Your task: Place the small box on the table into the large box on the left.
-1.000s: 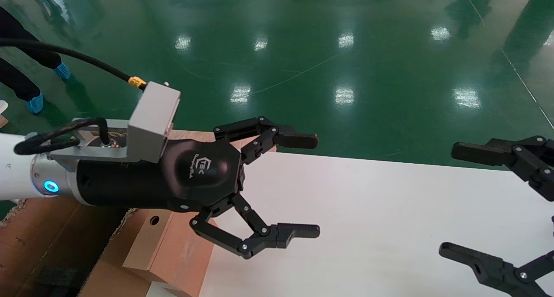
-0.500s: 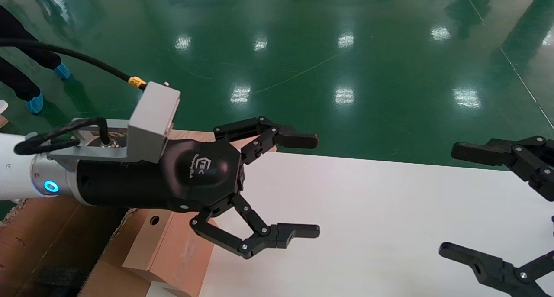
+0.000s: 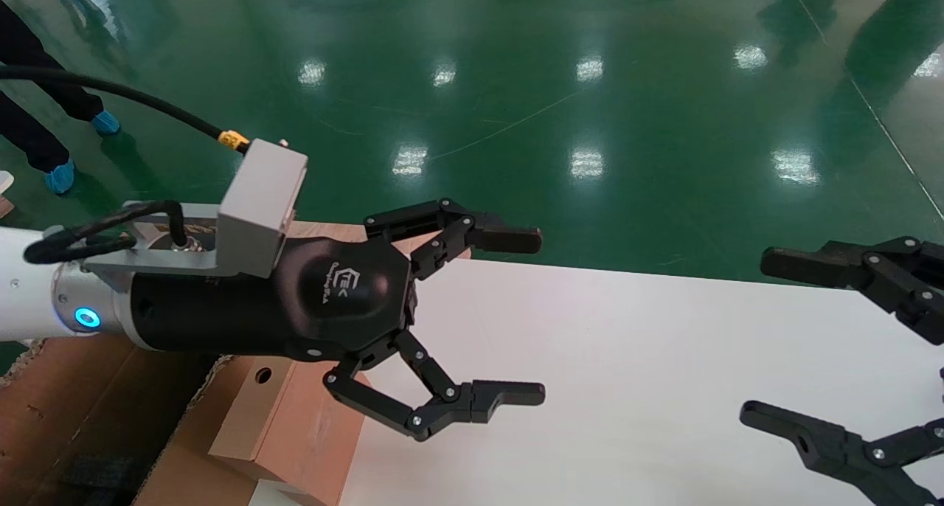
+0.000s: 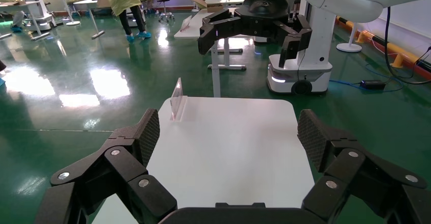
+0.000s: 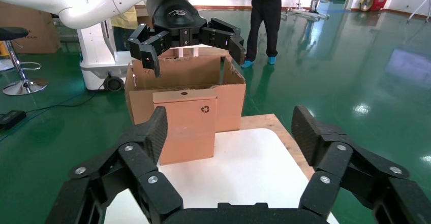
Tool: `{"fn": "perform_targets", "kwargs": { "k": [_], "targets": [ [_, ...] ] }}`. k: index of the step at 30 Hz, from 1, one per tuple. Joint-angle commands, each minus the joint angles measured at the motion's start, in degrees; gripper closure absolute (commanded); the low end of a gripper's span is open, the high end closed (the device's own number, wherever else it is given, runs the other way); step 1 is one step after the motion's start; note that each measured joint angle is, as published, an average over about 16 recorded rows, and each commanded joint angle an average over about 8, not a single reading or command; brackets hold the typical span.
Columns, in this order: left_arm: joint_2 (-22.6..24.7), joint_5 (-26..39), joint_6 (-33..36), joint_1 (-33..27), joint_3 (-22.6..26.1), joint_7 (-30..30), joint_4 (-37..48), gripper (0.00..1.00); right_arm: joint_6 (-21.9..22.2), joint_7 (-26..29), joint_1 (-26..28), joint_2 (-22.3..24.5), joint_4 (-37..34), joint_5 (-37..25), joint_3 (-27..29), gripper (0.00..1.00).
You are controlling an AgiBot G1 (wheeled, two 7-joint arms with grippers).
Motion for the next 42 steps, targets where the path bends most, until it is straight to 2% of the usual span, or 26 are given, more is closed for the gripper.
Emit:
{"fn": "perform_targets", "kwargs": {
  "k": [1, 5, 11, 17, 21, 24, 30, 35, 38, 42],
  "targets": [
    [0.1, 0.0, 0.1, 0.1, 0.0, 0.2, 0.1, 0.0, 0.0, 0.0, 0.0, 0.0, 0.0, 0.0, 0.0, 1.0],
    [-2.7, 2.5, -0.7, -1.4, 0.7, -3.5, -0.8, 0.0, 0.0, 0.0, 0.0, 0.0, 0.0, 0.0, 0.0, 1.0],
    [-8.1, 8.4, -1.4, -5.6, 2.7, -13.4, -3.0, 0.0, 0.0, 0.0, 0.0, 0.0, 0.0, 0.0, 0.0, 1.0],
    [-10.9, 16.4, 1.9, -13.3, 6.6, -24.5, -3.9, 0.0, 0.0, 0.0, 0.0, 0.0, 0.0, 0.0, 0.0, 1.0],
    [-11.3, 21.1, 4.5, -18.9, 9.7, -28.7, -4.2, 0.0, 0.0, 0.0, 0.0, 0.0, 0.0, 0.0, 0.0, 1.0],
    [-11.3, 23.1, 5.5, -22.1, 11.7, -29.5, -4.3, 0.0, 0.0, 0.0, 0.0, 0.0, 0.0, 0.0, 0.0, 1.0],
    [-10.8, 23.7, 5.1, -23.1, 12.9, -29.0, -3.6, 0.0, 0.0, 0.0, 0.0, 0.0, 0.0, 0.0, 0.0, 1.0],
    [-8.1, 26.4, 4.5, -25.5, 15.7, -30.1, -2.9, 0.0, 0.0, 0.0, 0.0, 0.0, 0.0, 0.0, 0.0, 1.0],
    [-5.2, 30.9, 4.6, -29.3, 19.2, -33.7, -2.9, 0.0, 0.0, 0.0, 0.0, 0.0, 0.0, 0.0, 0.0, 1.0],
    [-1.4, 38.2, 5.2, -35.7, 25.7, -41.4, -2.8, 0.0, 0.0, 0.0, 0.0, 0.0, 0.0, 0.0, 0.0, 1.0]
  ]
}}
